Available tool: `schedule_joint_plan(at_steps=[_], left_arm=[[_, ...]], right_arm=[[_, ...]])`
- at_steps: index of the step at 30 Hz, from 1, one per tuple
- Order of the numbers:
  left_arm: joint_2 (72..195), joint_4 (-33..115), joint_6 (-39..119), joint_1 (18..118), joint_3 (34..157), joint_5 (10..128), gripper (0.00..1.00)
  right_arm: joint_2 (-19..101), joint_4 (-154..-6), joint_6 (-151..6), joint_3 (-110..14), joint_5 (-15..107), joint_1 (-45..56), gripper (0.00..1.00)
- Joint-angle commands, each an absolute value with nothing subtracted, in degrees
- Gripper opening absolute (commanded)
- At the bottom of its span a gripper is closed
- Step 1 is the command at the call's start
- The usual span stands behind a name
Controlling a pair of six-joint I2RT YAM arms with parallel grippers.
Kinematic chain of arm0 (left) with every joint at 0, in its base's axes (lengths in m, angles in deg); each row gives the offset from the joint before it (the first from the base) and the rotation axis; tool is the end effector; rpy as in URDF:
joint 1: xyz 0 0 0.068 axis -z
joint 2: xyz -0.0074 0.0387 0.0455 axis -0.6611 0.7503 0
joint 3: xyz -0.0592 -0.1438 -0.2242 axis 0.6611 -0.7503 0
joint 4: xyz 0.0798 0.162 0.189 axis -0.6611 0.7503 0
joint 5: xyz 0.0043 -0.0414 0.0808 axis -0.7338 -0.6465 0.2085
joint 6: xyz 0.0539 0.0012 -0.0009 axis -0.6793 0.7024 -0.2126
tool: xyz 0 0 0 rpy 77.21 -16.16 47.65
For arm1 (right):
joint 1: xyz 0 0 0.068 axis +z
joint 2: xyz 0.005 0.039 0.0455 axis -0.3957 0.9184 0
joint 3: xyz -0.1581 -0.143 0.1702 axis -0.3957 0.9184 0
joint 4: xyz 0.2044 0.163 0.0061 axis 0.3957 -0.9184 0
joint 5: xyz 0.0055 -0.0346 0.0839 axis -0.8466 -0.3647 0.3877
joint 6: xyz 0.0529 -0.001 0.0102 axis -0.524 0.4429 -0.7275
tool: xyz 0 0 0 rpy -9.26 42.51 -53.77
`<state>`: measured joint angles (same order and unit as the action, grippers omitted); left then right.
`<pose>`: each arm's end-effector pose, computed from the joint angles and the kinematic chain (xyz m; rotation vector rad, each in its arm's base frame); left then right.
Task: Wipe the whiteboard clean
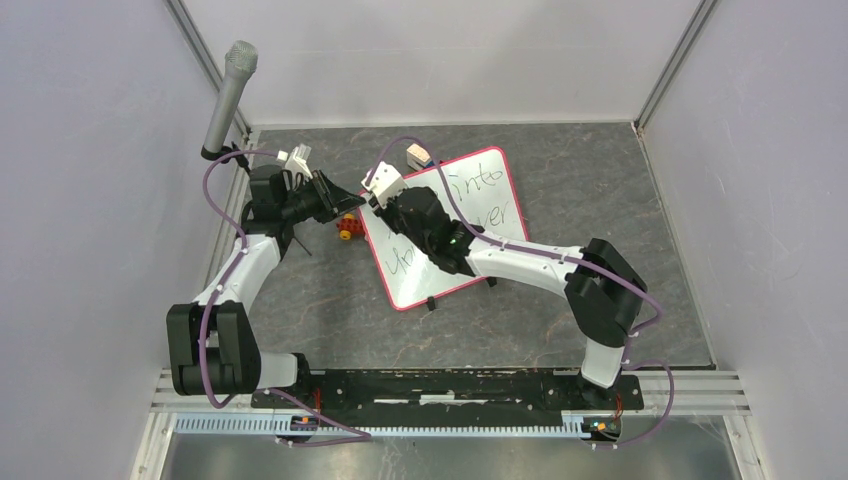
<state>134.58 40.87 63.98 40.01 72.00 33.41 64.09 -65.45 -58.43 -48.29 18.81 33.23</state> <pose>0.2933 -0.0177 0.2662 -0.1415 2.0598 -1.1405 0.2489 0.3554 0.2804 -0.7479 1.6519 0.3121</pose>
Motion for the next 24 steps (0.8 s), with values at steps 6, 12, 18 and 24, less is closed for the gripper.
schedule_joint_plan(at_steps=[6, 12, 18, 24], left_arm=[[134.4, 38.3, 63.0, 40.2, 71.9, 33.4, 0.13], [134.0, 40.1, 61.5, 40.2, 72.0, 35.2, 0.12], [133.7, 40.3, 61.0, 40.9, 72.1, 35.3, 0.11], [133.7, 39.1, 61.4, 41.5, 71.7, 34.5, 0.09]], right_arm=[[64.5, -64.4, -60.3, -49.4, 19.8, 34.3, 0.33], [66.0, -68.9, -63.1, -52.6, 13.5, 31.6, 0.33], [65.2, -75.0, -65.5, -53.1, 7.3, 29.7, 0.32], [64.5, -75.2, -67.7, -52.1, 9.4, 29.2, 0.31]])
